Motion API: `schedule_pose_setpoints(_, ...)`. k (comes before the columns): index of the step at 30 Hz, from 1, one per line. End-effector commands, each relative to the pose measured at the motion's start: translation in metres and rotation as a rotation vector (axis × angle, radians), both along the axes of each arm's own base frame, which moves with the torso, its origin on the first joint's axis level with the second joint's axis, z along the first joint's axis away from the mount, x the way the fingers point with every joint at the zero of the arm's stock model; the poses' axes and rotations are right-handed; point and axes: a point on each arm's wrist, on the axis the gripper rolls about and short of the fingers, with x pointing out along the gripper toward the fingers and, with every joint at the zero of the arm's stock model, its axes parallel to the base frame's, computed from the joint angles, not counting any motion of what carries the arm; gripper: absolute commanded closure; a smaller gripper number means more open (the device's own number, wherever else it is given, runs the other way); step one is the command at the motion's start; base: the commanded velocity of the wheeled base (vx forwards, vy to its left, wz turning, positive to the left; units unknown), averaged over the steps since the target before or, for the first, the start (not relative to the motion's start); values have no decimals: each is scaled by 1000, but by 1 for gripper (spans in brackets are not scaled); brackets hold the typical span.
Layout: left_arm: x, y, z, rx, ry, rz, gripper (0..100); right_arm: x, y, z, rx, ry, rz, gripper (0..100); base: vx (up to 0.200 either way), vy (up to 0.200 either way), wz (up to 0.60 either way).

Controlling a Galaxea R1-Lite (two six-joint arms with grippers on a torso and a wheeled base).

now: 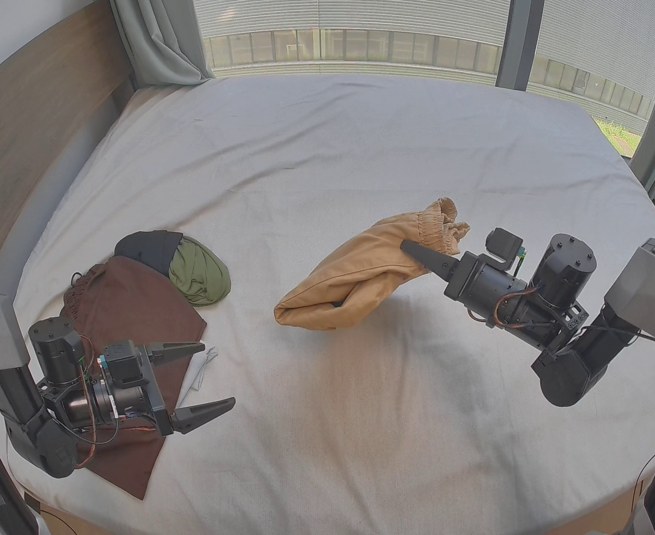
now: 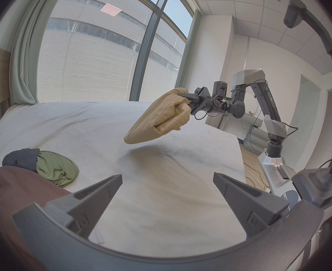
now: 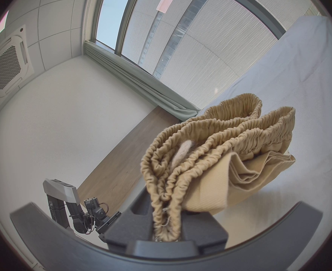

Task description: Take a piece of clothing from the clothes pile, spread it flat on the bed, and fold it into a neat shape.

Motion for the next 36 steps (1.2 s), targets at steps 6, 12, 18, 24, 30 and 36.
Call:
schedule_pose_setpoints(6,-1,0,-2,1,9,0,0,34,2,-9,28,7,-16,100,0,0,0)
schedule_pose_setpoints(12,-1,0,-2,1,10,0,0,54,8,-3,35,-8,-17,100,0,0,0)
schedule_pose_setpoints(18,-1,0,-2,1,12,0,0,73,17,16,39,-19,-15,100,0,0,0)
schedule_pose_setpoints(24,-1,0,-2,1,12,0,0,95,25,17,37,-13,-17,100,0,0,0)
schedule_pose_setpoints(30,-1,0,-3,1,16,0,0,107,28,-24,4,61,-24,100,0,0,0)
schedule_pose_setpoints(36,-1,0,-3,1,16,0,0,112,24,-36,-4,81,-37,100,0,0,0)
